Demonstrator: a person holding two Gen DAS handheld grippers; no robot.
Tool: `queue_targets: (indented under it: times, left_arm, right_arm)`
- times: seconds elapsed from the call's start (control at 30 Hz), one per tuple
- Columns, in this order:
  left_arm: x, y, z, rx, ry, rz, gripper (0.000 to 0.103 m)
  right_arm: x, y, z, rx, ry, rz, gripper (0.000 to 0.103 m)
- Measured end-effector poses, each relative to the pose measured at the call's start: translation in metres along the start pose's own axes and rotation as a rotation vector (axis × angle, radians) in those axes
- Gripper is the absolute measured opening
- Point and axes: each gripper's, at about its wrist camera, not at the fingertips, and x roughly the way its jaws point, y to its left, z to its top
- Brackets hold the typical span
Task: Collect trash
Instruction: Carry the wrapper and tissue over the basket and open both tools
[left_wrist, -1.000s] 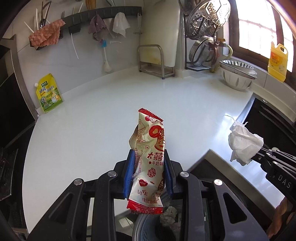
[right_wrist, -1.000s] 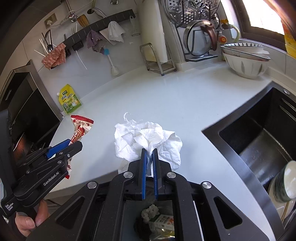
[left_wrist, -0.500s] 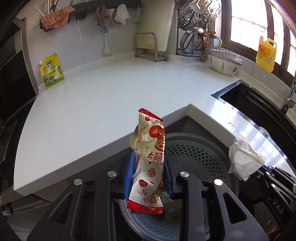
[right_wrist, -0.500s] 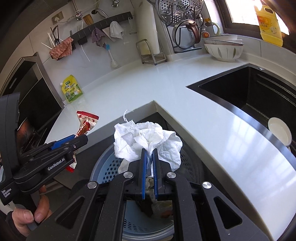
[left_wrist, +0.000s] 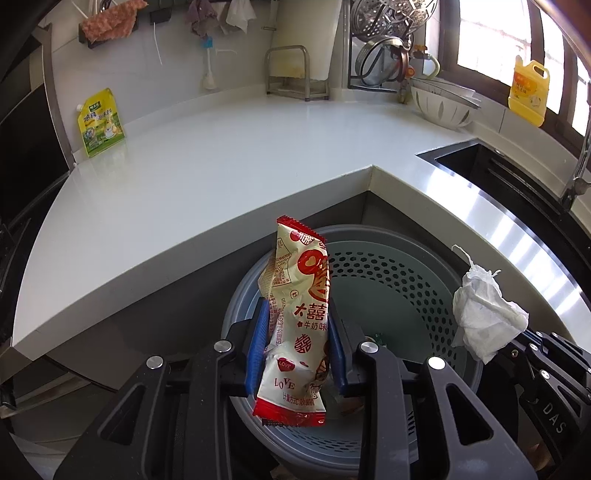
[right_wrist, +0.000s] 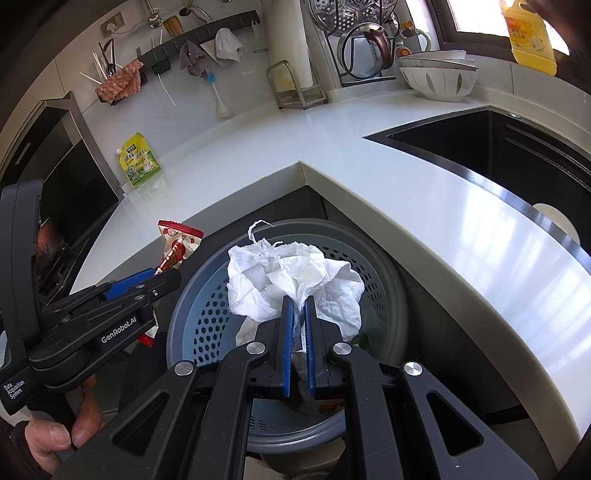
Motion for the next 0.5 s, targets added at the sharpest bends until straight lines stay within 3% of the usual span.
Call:
queue_targets:
  times: [0.5]
  left_arm:
    - [0.039, 0.001, -0.002, -0.013, 0.079, -0.019, 0.031]
  right_arm:
    - [0.034, -0.004, 0.001, -0.003, 0.069, -0.001, 0.006]
